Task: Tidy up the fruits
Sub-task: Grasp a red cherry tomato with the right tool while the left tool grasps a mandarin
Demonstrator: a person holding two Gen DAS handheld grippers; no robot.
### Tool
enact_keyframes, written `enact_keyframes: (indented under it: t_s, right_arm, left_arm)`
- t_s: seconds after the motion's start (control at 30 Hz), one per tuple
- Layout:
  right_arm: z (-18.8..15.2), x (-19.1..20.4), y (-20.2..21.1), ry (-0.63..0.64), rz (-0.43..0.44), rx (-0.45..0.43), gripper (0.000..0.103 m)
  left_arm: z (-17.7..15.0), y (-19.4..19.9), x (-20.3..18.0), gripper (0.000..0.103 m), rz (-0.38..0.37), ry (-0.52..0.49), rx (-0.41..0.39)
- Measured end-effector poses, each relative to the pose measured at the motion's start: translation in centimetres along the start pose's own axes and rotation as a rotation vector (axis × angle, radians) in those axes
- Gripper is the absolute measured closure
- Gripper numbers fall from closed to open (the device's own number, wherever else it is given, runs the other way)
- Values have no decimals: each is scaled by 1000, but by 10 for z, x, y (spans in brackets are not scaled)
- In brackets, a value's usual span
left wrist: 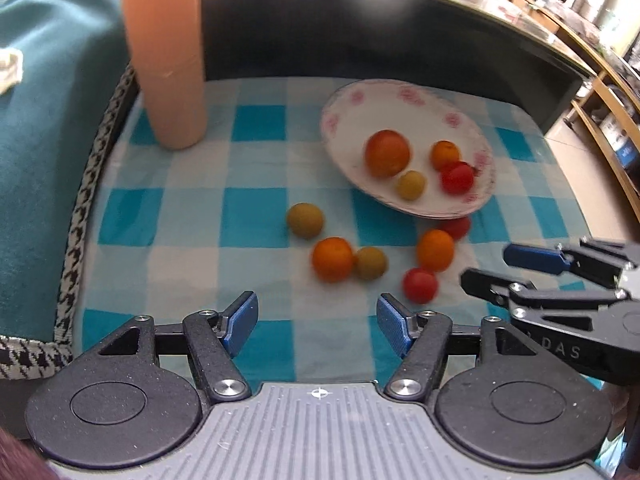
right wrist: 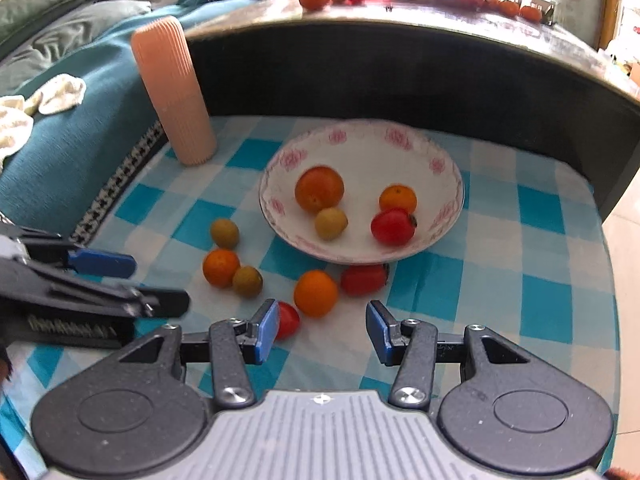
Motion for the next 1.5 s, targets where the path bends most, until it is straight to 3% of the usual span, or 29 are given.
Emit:
enact_keyframes:
  t_s: [0.33, 0.63, 0.83, 0.93, 1.1, 1.4, 1.5]
  right_arm:
    - [-13, 5, -17, -37, 48, 40, 43]
    - [-20, 13, -34, -43, 94, 58, 43]
    - [-16, 16, -42, -55, 118, 11, 43]
    - [-17, 22, -44, -11, 107, -8, 45]
    - [-18, 22, -43, 14, 81, -23, 63]
    - [-24, 9, -34, -52, 109, 20, 63]
    - [-28, 8, -29, -68, 127, 43, 63]
  left_arm:
    - [4, -7, 18, 29, -5, 67, 34]
    - [8, -8, 18, 28, -21, 60, 23]
    - [10, -11, 20, 27, -25, 72, 21]
    - [7, -14, 16, 27, -17, 43, 24]
    - [1, -20, 3, 31, -17, -62, -2]
    - [4, -38, -12, 49, -43, -226, -79]
    - [6, -47, -13, 53, -61, -235, -74]
Point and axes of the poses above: each gripper's, at about its wrist camera, not at the fingertips, and y roughly against the way its jaws point, x to its left, z to its top, the point moved 5 cm from there along -y, roughly the way its jaws point, and after that the axes turned 4 degrees about -x, right-handed, at the moved point
